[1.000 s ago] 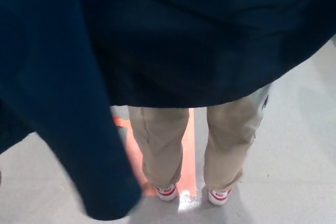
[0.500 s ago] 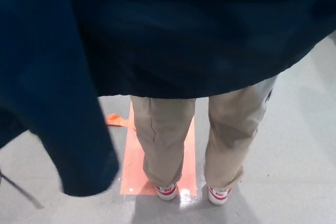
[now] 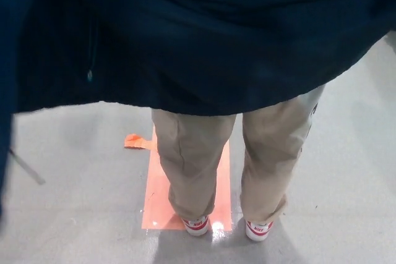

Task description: A person hands a coat to the robot and the robot grabs it with both hands and holds it while the person wears the coat.

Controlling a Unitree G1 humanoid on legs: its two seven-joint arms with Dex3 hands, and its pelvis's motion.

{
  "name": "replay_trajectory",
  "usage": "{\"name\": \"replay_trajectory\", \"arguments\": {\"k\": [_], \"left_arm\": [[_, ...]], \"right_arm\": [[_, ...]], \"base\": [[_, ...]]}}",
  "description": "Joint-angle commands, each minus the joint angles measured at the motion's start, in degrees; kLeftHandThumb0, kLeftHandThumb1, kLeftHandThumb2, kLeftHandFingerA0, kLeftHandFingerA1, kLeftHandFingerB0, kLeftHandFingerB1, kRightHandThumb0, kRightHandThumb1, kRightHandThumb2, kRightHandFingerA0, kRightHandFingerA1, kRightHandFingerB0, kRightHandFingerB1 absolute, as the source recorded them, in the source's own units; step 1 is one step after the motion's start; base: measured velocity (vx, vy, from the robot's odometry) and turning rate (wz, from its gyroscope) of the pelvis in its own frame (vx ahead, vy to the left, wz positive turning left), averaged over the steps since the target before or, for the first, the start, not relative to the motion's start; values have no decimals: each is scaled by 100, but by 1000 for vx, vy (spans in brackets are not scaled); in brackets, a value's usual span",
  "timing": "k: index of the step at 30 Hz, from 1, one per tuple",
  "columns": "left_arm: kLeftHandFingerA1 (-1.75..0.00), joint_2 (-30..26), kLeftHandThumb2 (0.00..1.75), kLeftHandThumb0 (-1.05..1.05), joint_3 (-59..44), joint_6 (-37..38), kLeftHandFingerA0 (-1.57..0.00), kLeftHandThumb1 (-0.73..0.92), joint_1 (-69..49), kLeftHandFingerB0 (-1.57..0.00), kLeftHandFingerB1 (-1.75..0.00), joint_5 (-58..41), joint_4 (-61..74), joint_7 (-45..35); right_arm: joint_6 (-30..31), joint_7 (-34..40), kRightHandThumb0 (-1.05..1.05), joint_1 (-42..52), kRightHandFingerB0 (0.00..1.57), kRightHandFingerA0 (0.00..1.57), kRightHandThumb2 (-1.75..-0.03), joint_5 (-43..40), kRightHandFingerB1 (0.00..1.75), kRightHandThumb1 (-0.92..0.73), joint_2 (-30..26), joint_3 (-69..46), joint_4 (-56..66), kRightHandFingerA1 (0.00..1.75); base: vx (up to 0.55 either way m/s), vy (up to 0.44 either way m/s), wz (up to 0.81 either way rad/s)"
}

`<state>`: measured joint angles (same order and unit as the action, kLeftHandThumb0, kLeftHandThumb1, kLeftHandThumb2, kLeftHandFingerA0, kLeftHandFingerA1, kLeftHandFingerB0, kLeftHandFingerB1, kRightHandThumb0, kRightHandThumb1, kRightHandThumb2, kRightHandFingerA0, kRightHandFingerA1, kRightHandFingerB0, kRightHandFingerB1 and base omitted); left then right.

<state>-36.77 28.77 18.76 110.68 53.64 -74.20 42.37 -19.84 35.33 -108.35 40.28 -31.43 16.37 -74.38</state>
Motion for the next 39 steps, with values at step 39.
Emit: {"name": "replay_trajectory", "arguments": {"k": [39], "left_arm": [[-175,-359,64,-42,-115,-277,-100,79,-396,-71,-172,-106,-16,396]], "right_arm": [[372,200,-37,212,79,101,-65,7,164,-83,-198,181,-17,175]], "base": [[0,0,0]]}}
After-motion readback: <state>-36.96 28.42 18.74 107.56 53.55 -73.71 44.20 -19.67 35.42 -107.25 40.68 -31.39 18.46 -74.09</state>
